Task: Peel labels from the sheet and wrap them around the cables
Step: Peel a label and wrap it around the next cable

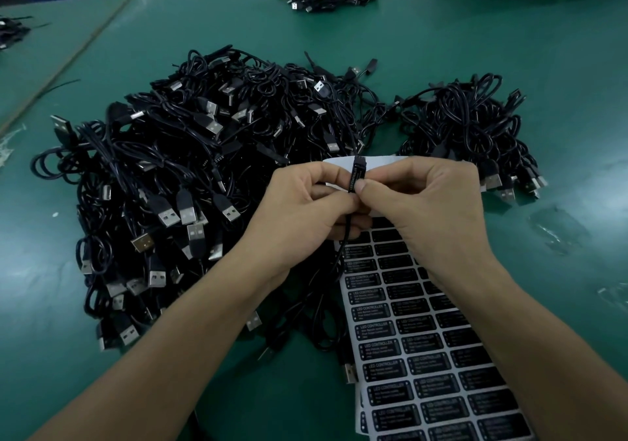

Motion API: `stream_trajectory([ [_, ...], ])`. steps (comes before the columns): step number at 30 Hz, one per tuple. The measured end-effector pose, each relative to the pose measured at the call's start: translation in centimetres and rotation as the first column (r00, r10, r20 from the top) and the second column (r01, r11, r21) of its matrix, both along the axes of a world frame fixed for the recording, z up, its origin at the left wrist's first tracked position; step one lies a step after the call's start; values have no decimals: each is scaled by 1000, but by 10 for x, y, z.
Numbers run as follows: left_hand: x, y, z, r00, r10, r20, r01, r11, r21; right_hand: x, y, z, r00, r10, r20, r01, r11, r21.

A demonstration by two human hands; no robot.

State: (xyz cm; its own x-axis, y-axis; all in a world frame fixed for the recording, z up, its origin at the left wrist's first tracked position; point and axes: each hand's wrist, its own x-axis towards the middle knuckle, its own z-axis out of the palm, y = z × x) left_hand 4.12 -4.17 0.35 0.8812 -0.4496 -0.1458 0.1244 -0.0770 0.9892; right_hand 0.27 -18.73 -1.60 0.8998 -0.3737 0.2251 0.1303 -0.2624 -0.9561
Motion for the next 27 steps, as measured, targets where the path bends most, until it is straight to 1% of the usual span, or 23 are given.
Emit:
stream_trajectory([
  [10,0,1,1,1000,-3,4,3,1000,7,1,-3,1,1000,-3,16,2,999,34],
  [12,1,2,1,1000,-8,3,8,1000,7,1,-2,0,1000,-1,12,1,999,32],
  [16,1,2,1,1000,-18,0,18,1000,6,2,-1,-3,1000,-7,-24,9,997,75],
  [19,1,2,0,999,-39,13,39,999,16,2,0,-2,1000,25,-12,-23,992,122],
  [22,1,2,0,999,-45,17,45,999,28,3,0,-2,999,39,17,-41,991,126],
  [27,3,3,0,999,-38,39,35,997,64,4,1,-2,996,90,23,-92,981,172],
])
